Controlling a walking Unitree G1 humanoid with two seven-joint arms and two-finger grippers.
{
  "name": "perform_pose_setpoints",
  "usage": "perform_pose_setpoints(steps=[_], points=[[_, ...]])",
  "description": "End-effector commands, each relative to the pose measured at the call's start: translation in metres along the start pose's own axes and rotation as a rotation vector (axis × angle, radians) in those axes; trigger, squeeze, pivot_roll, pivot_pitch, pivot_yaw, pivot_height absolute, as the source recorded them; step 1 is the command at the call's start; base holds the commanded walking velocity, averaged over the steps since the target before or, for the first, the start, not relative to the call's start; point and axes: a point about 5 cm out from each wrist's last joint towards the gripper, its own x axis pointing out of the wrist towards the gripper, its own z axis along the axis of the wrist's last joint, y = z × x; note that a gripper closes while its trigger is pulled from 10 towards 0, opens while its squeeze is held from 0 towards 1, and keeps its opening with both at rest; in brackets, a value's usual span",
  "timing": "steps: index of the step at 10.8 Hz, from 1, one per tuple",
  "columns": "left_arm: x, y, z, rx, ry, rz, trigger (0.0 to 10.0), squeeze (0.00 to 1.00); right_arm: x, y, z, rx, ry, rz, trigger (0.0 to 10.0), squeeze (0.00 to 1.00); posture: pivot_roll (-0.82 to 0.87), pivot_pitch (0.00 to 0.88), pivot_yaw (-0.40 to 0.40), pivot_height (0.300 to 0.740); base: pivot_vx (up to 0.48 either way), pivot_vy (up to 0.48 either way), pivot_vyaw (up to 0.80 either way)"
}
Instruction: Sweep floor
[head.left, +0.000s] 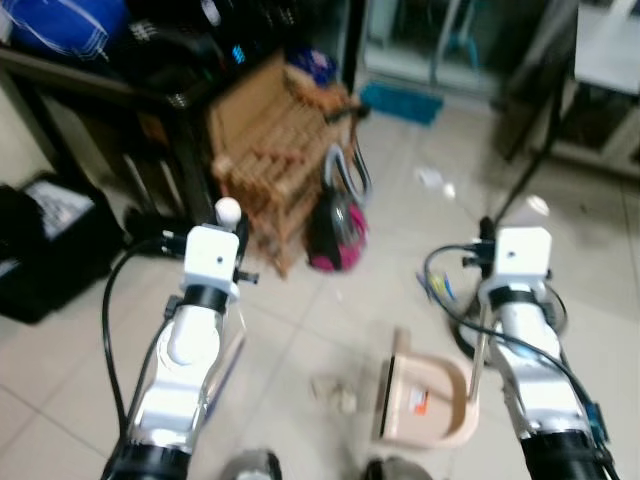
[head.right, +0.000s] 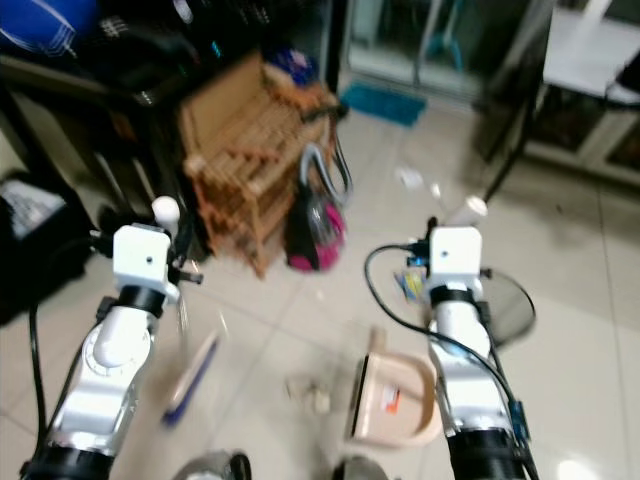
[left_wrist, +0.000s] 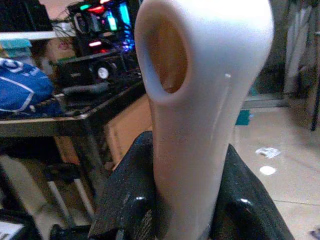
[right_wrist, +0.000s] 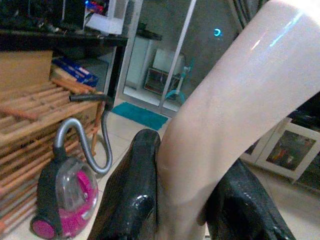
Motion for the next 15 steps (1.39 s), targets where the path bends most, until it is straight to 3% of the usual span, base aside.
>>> perform_pose_setpoints(steps=[1,2,5,6,8,10,11,13,14,15], points=[[0.004,-0.002,0.007,-0.002,-0.054,-0.005,10.0,0.0,0.004,0.002,0.007,-0.019,-0.051,0.002,10.0,0.0,-0.04,0.264,-0.021,0.74,0.0,0.0,0.0],[0.0,-0.003,0.004,-0.006,-0.104,0.006,10.0,0.0,0.009,0.023,0.008,-0.008,-0.077,0.02,10.0,0.0,-0.05,0.306,-0.035,0.74,0.0,0.0,0.0],[-0.004,-0.004,-0.007,0.029,-0.101,0.01,10.0,0.0,0.008,0.048,0.009,-0.005,-0.108,0.064,10.0,0.0,-0.05,0.337,-0.048,0.74,0.0,0.0,0.0],[-0.006,-0.005,-0.015,0.048,-0.097,0.014,10.0,0.0,0.003,0.066,0.007,-0.007,-0.108,0.107,10.0,0.0,-0.06,0.346,-0.05,0.74,0.0,0.0,0.0],[-0.005,-0.012,-0.025,0.064,-0.084,-0.008,10.0,0.0,-0.003,0.086,0.005,0.039,-0.059,0.102,10.0,0.0,-0.08,0.352,-0.052,0.74,0.0,0.0,0.0],[-0.002,-0.026,-0.025,-0.006,-0.074,-0.025,10.0,0.0,-0.002,0.089,0.003,0.149,0.029,0.04,10.0,0.0,-0.08,0.343,-0.052,0.74,0.0,0.0,0.0],[0.0,-0.039,-0.02,-0.115,-0.085,-0.044,10.0,0.0,0.001,0.085,0.003,0.245,0.077,-0.018,10.0,0.0,-0.08,0.339,-0.052,0.74,0.0,0.0,0.0],[0.003,-0.053,-0.013,-0.213,-0.114,-0.113,10.0,0.0,0.004,0.081,0.003,0.276,0.086,-0.052,10.0,0.0,-0.08,0.331,-0.052,0.74,0.0,0.0,0.0],[0.003,-0.065,-0.007,-0.266,-0.132,-0.214,10.0,0.0,0.004,0.08,0.001,0.293,0.102,-0.07,10.0,0.0,-0.08,0.33,-0.052,0.74,0.0,0.0,0.0],[-0.003,-0.08,-0.002,-0.287,-0.136,-0.399,10.0,0.0,0.005,0.081,0.001,0.295,0.109,-0.067,10.0,0.0,-0.07,0.322,-0.05,0.74,0.0,0.0,0.0]])
